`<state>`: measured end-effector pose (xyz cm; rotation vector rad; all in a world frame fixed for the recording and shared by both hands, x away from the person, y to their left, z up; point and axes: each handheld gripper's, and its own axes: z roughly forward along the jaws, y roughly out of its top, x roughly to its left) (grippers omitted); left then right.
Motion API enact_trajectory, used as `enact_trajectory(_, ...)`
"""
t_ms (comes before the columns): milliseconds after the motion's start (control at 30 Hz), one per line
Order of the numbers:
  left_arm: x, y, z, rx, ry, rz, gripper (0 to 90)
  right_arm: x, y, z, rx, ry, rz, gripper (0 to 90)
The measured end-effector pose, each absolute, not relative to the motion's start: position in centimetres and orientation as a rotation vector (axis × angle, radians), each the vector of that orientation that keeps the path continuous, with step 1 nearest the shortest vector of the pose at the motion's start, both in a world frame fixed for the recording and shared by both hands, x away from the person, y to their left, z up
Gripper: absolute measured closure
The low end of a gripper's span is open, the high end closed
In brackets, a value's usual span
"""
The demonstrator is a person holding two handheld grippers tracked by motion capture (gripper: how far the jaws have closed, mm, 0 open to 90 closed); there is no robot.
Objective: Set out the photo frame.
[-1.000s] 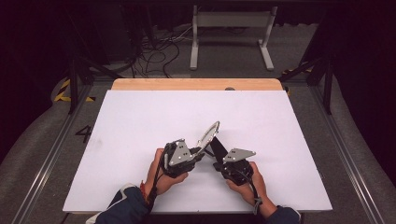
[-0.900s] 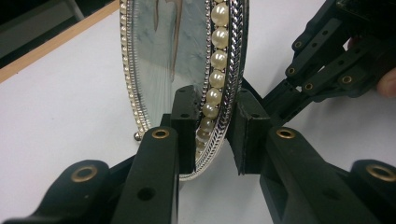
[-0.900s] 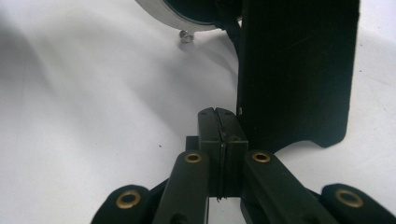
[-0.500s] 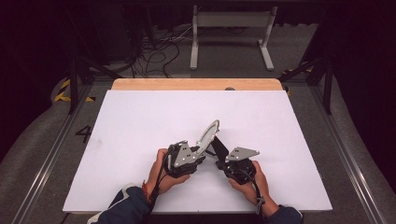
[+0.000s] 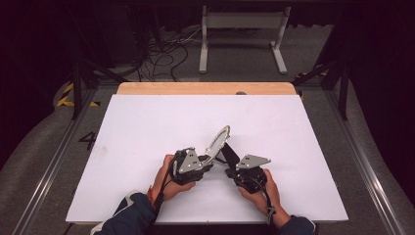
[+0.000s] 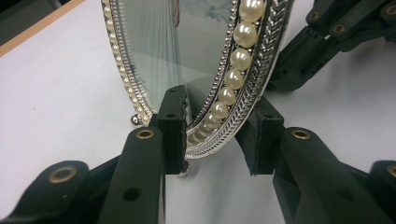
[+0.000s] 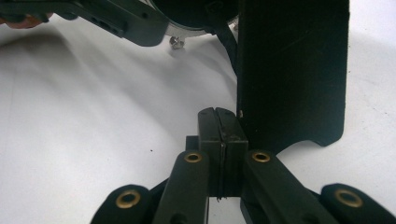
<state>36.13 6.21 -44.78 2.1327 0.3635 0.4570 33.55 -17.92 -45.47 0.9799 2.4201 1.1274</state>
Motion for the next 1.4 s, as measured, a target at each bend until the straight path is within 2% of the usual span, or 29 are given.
enact_trajectory(1267, 35.9, 5.0, -44.8, 2.128, 0.371, 0.427, 63.1, 35.3, -19.9, -45.4, 0.955, 2.403, 1.079, 90.0)
enact_trajectory(1400, 36.0, 5.0, -44.9, 2.131, 0.364, 0.413, 64.8, 35.6, -20.2, -45.4, 0.976, 2.385, 1.075, 90.0)
